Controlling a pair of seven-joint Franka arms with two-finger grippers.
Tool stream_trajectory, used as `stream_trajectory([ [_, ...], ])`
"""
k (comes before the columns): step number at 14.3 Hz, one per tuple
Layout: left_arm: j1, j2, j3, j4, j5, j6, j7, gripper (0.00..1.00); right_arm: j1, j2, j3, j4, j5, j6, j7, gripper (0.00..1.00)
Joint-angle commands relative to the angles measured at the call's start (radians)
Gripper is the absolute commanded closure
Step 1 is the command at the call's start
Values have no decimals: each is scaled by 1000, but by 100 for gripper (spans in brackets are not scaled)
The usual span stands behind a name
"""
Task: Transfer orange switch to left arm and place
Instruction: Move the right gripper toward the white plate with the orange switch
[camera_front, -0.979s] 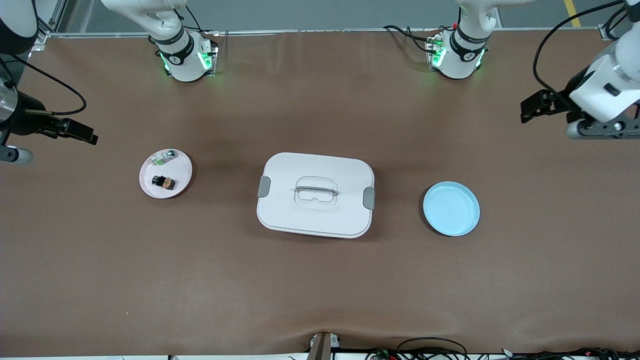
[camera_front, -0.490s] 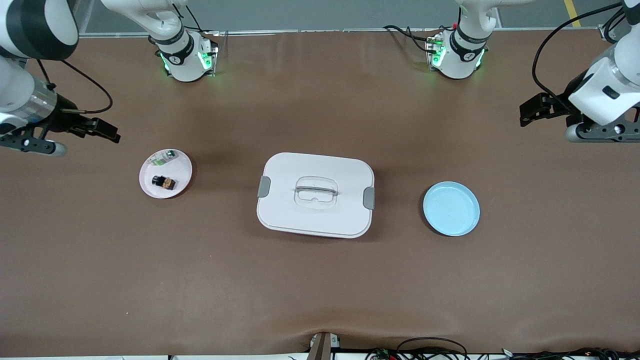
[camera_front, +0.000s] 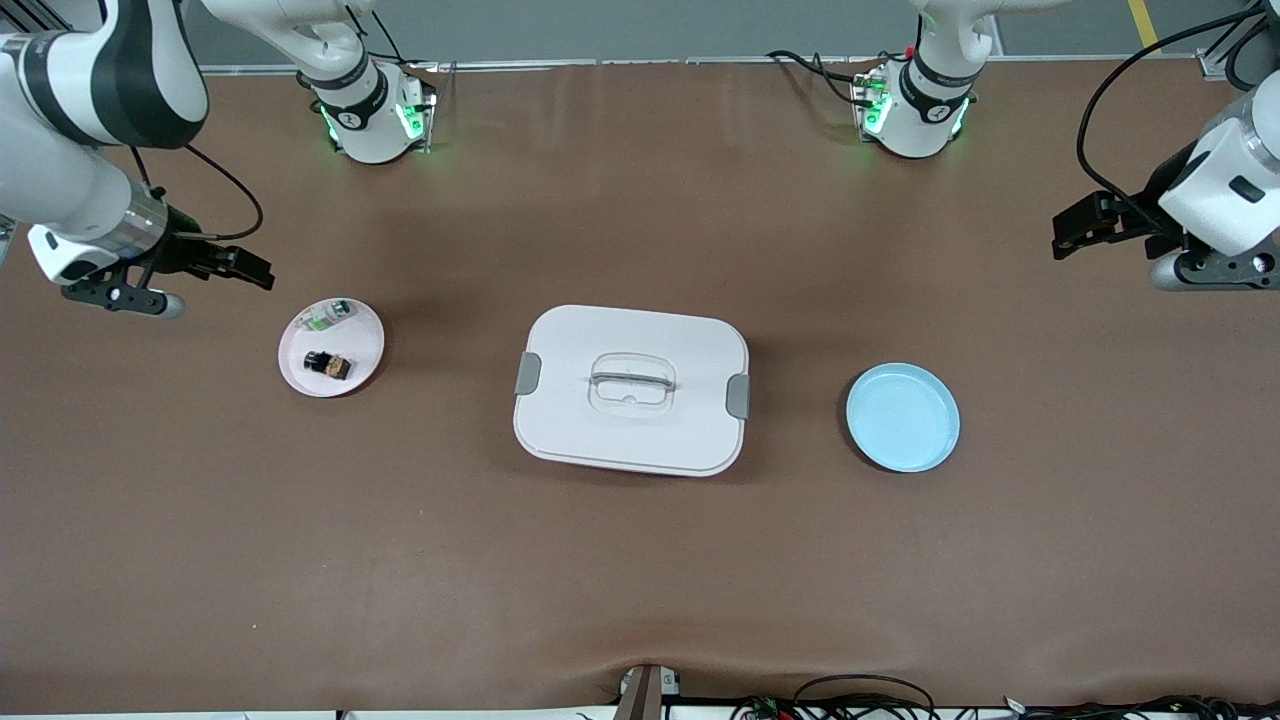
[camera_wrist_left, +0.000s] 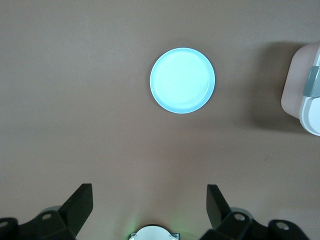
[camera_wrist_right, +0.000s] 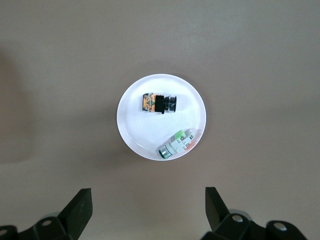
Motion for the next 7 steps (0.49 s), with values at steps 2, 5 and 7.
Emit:
stream_trajectory([
  [2, -5, 22, 2, 25, 21, -4, 8, 0, 8, 17, -3, -27, 0, 34, 13, 0],
  [5, -5, 28, 2, 25, 23, -4, 6, 0, 8, 83, -3, -25, 0, 84, 12, 0],
  [7, -2, 28, 2, 23, 21, -4, 8, 0, 7, 126, -3, -25, -5, 117, 12, 0],
])
